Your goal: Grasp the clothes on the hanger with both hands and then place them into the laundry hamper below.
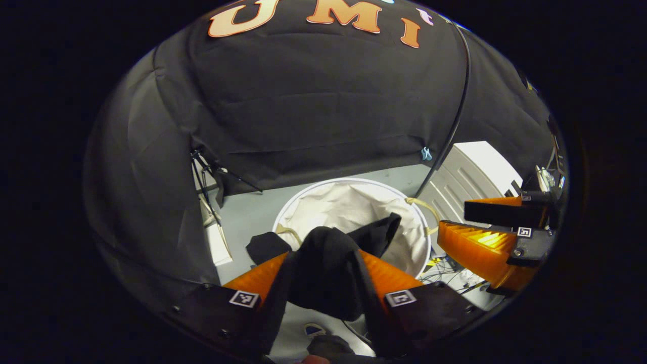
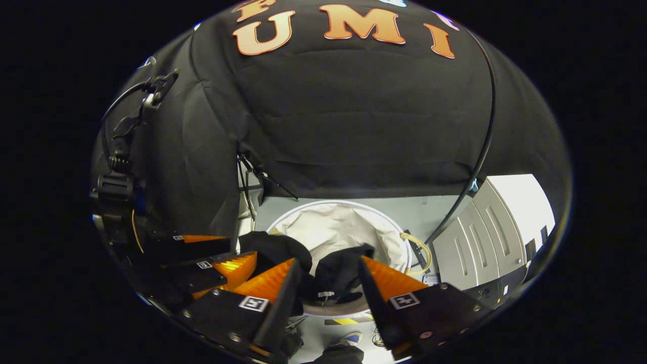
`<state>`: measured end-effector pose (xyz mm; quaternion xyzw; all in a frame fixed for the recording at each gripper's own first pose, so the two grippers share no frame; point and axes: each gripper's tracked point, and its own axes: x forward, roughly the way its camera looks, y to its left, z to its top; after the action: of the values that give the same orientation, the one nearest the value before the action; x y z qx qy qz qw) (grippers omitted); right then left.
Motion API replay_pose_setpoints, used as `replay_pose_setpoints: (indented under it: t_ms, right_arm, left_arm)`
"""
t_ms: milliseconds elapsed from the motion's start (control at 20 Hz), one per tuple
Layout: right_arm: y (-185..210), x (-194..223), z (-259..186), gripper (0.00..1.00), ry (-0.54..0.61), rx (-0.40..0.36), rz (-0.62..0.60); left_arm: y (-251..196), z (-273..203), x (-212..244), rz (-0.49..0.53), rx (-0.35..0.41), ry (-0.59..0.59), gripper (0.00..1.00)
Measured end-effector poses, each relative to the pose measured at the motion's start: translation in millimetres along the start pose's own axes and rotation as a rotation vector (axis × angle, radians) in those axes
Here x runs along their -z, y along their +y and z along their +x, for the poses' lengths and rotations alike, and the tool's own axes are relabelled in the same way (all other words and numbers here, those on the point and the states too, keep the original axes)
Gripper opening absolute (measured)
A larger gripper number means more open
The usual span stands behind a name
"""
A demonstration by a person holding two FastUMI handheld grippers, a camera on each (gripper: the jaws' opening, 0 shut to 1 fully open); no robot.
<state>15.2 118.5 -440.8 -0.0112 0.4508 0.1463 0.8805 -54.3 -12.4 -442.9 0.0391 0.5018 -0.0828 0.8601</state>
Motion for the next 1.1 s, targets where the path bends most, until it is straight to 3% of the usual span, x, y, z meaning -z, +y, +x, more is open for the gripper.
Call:
replay_pose_setpoints:
  t_ms: [50,100,150,200,400,750,1100]
  right_arm:
    - [-3.4,9.5,2.7,0.87,0.026,0.011,-0.005]
    - [-6.5,17.7,4.9,0.91,0.049,0.022,-0.007]
    - [-7.6,25.0,7.2,0.85,0.069,0.029,-0.006]
    - [-11.3,31.8,5.7,0.93,0.087,0.033,-0.001]
    - [-17.5,36.5,0.7,0.93,0.09,0.046,0.016]
    - [-26.5,41.1,-10.3,0.93,0.078,0.066,0.018]
    - [-37.7,52.6,-53.5,0.93,0.043,0.1,0.034]
  left_arm:
    - [4.5,0.1,0.8,0.002,-0.015,0.003,0.82]
    - [5.1,0.4,2.8,-0.007,-0.023,0.008,0.98]
    - [7.2,0.0,4.6,-0.022,-0.029,0.015,0.99]
    - [8.6,-0.1,8.3,-0.043,-0.025,0.023,0.98]
    - [18.7,-3.2,8.9,-0.094,-0.024,0.015,0.98]
    - [20.4,-13.1,9.6,-0.091,-0.016,-0.004,1.0]
    - [23.4,-48.1,12.2,-0.078,-0.046,-0.065,0.99]
